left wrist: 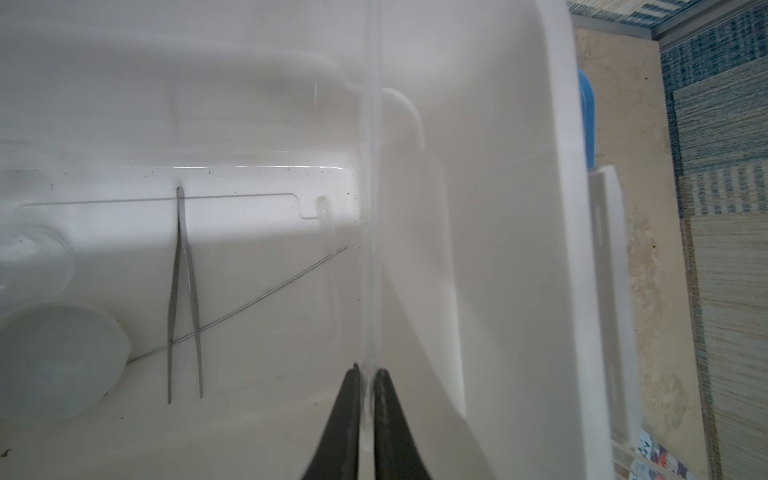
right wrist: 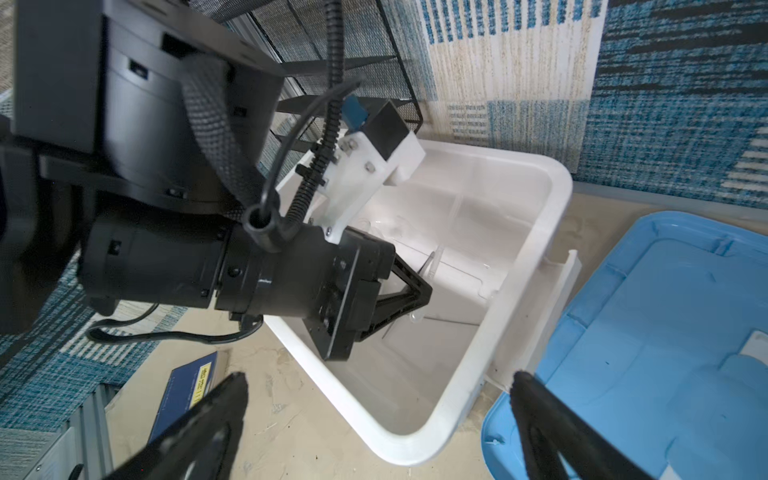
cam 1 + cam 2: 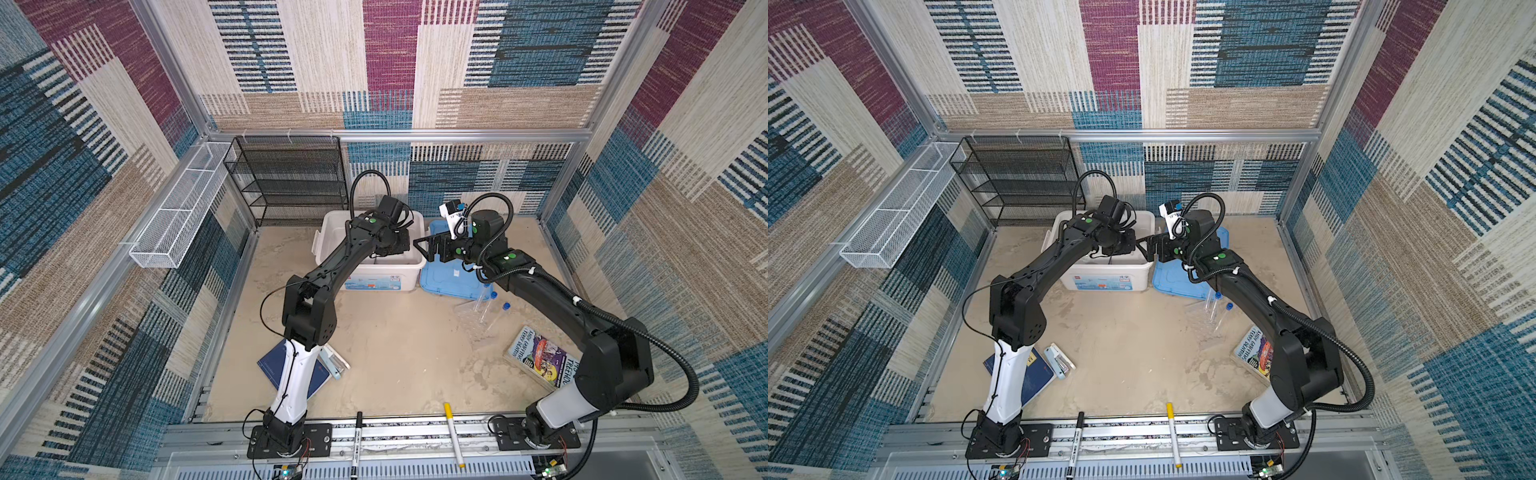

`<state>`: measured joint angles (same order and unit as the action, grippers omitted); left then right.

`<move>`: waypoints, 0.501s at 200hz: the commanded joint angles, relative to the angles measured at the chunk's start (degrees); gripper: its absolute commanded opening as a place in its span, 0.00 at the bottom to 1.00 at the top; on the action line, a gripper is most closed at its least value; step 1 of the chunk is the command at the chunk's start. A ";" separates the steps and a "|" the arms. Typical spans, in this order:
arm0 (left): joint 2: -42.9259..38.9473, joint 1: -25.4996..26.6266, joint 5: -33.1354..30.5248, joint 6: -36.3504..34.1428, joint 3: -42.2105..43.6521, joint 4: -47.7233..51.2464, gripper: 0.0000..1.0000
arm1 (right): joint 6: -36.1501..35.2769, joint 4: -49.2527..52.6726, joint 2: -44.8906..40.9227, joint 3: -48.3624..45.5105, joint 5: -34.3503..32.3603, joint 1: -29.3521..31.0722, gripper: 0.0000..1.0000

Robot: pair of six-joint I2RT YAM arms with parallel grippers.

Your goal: Organize the chemistry lab equipment

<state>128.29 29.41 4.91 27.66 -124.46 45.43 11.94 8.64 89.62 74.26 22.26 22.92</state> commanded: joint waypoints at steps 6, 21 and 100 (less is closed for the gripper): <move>2.54 -0.86 1.78 -1.16 -2.22 1.89 0.12 | -1.46 1.83 2.30 2.38 -1.41 0.00 1.00; 3.91 -1.56 3.99 -0.69 -2.32 1.04 0.12 | -1.58 2.69 3.39 3.81 -2.36 -0.02 0.99; 8.25 -2.34 8.99 -2.17 -2.75 -1.55 0.17 | -2.01 1.13 1.64 3.13 -1.64 -0.03 0.93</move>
<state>135.35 27.18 12.97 27.07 -126.34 44.42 10.44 11.33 92.49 77.82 20.40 22.90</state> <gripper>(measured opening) 0.164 0.931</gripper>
